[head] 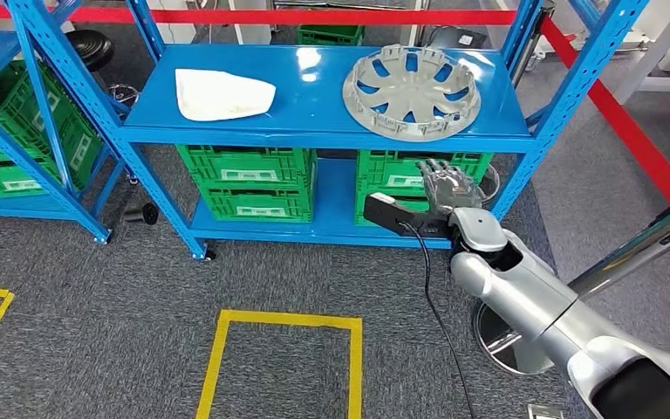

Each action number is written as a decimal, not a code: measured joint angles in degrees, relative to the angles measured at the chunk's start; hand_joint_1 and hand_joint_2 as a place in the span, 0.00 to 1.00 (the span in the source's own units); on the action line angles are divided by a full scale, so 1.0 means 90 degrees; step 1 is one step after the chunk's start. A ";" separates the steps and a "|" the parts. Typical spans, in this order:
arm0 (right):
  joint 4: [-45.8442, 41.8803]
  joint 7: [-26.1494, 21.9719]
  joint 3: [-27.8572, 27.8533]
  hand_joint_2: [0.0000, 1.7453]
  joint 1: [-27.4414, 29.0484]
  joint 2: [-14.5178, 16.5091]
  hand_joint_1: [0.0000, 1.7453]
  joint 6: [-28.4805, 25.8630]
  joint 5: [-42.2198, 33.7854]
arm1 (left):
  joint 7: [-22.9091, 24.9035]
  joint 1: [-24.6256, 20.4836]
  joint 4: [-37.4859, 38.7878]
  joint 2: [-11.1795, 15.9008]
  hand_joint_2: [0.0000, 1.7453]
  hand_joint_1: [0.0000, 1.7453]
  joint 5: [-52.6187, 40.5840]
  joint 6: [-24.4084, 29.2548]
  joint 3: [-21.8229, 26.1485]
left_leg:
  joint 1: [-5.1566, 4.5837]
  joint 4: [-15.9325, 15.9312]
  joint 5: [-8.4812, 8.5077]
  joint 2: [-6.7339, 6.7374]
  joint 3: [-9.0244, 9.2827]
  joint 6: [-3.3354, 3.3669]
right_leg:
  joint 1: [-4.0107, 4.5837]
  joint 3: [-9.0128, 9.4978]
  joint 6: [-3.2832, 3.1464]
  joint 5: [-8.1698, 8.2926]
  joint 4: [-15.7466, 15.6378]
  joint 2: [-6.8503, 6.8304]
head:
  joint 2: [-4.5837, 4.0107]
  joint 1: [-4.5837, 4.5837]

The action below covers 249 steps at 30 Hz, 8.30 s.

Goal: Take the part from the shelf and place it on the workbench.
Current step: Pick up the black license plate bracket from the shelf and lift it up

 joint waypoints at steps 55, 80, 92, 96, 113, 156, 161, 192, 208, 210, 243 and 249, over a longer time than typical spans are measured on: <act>-0.0077 0.0134 -0.0150 0.00 0.0001 -0.0209 0.00 0.0097 -0.0084 | -0.0011 0.0003 0.0010 -0.0002 0.00 0.00 -0.0075 0.0039 -0.0008 | -0.0037 -0.1049 0.0521 -0.0018 0.0485 0.0233 | 0.0096 -0.0223 0.0163 0.0173 0.0100 0.0008 | 0.0000 0.0180; -0.0206 0.0263 -0.0217 0.00 0.0073 -0.0454 0.00 0.0124 -0.0180 | -0.0033 0.0023 0.0024 0.0008 0.00 0.00 -0.0073 0.0061 -0.0008 | -0.0001 -0.1043 0.0661 -0.0015 0.0350 0.0368 | 0.0024 -0.0872 0.0338 -0.0549 0.1676 0.0002 | 0.0000 0.0114; -0.0359 0.0342 -0.0335 0.00 0.0096 -0.0647 0.00 0.0123 -0.0227 | -0.0069 0.0007 0.0024 0.0007 0.00 0.00 -0.0066 0.0065 -0.0009 | -0.0013 0.0019 -0.0007 -0.0004 -0.0010 0.0058 | 0.0016 0.0003 0.0013 0.0103 -0.0054 -0.0003 | 0.0000 0.0045; -0.0372 0.0343 -0.0334 0.00 0.0150 -0.0661 0.00 0.0124 -0.0229 | -0.0069 0.0029 0.0025 0.0010 0.00 0.00 -0.0066 0.0066 -0.0009 | -0.0002 0.0363 0.0202 -0.0003 -0.0315 0.0026 | 0.0013 0.0118 0.0027 -0.0021 -0.0006 0.0016 | 0.0000 -0.0044; -0.0480 0.0374 -0.0424 0.00 0.0248 -0.0797 0.00 0.0114 -0.0295 | -0.0088 0.0015 0.0034 0.0023 0.00 0.00 -0.0066 0.0091 -0.0009 | 0.0008 -0.1009 0.0533 -0.0023 0.0484 0.0325 | 0.0026 -0.0584 0.0303 0.0004 0.0890 -0.0001 | 0.0000 0.0170; -0.0610 0.0396 -0.0491 0.00 0.0352 -0.0857 0.00 0.0098 -0.0310 | -0.0120 0.0022 0.0051 0.0043 0.00 0.00 -0.0061 0.0091 -0.0009 | -0.0011 0.0621 -0.0086 -0.0002 -0.0303 0.0025 | 0.0030 0.0066 -0.0009 0.0033 -0.0022 0.0003 | 0.0000 -0.0052; -0.0610 0.0396 -0.0484 0.00 0.0339 -0.0856 0.00 0.0097 -0.0310 | -0.0121 0.0017 0.0053 0.0055 0.00 0.00 -0.0061 0.0091 -0.0007 | -0.0071 -0.0844 0.0869 -0.0005 0.0203 0.0191 | 0.0071 0.0287 0.0075 -0.0153 -0.0012 0.0027 | 0.0000 -0.0103; -0.0597 0.0332 -0.0471 0.00 0.0397 -0.0852 0.00 0.0075 -0.0312 | -0.0126 -0.0014 0.0054 0.0052 0.00 0.00 -0.0107 0.0100 -0.0009 | -0.0068 -0.0916 0.0898 -0.0007 0.0207 0.0195 | 0.0062 0.0238 0.0107 -0.0111 0.0002 0.0020 | 0.0000 -0.0111; -0.0520 0.0306 -0.0474 0.00 0.0477 -0.0846 0.00 0.0046 -0.0335 | -0.0101 -0.0007 0.0055 0.0047 0.00 0.00 -0.0197 0.0101 -0.0008 | -0.0075 -0.1014 0.0801 -0.0043 0.0227 0.0258 | 0.0068 0.0235 0.0216 -0.0089 -0.0095 -0.0013 | 0.0000 -0.0014; -0.0494 0.0306 -0.0474 0.00 0.0506 -0.0845 0.00 0.0053 -0.0343 | -0.0094 -0.0007 0.0054 0.0047 0.00 0.00 -0.0207 0.0101 -0.0008 | -0.0075 -0.1014 0.0803 -0.0042 0.0229 0.0260 | 0.0069 0.0235 0.0217 -0.0088 -0.0094 -0.0013 | 0.0000 -0.0015; 0.0132 0.0583 -0.0153 0.00 0.0728 -0.0860 0.00 0.1652 -0.1866 | -0.0027 -0.0111 0.0053 0.0047 0.00 0.00 -0.0435 0.0102 -0.0033 | -0.0069 -0.1027 0.0805 -0.0038 0.0266 0.0260 | 0.0074 0.0266 0.0218 -0.0092 -0.0096 -0.0012 | 0.0000 -0.0014; 0.0168 0.0604 -0.0065 1.00 0.0680 -0.0860 0.00 0.1633 -0.1831 | -0.0038 -0.0114 0.0053 0.0047 0.00 0.00 -0.0441 0.0101 -0.0033 | -0.0069 -0.1027 0.0805 -0.0038 0.0271 0.0260 | 0.0074 0.0271 0.0219 -0.0092 -0.0098 -0.0012 | 0.0000 -0.0014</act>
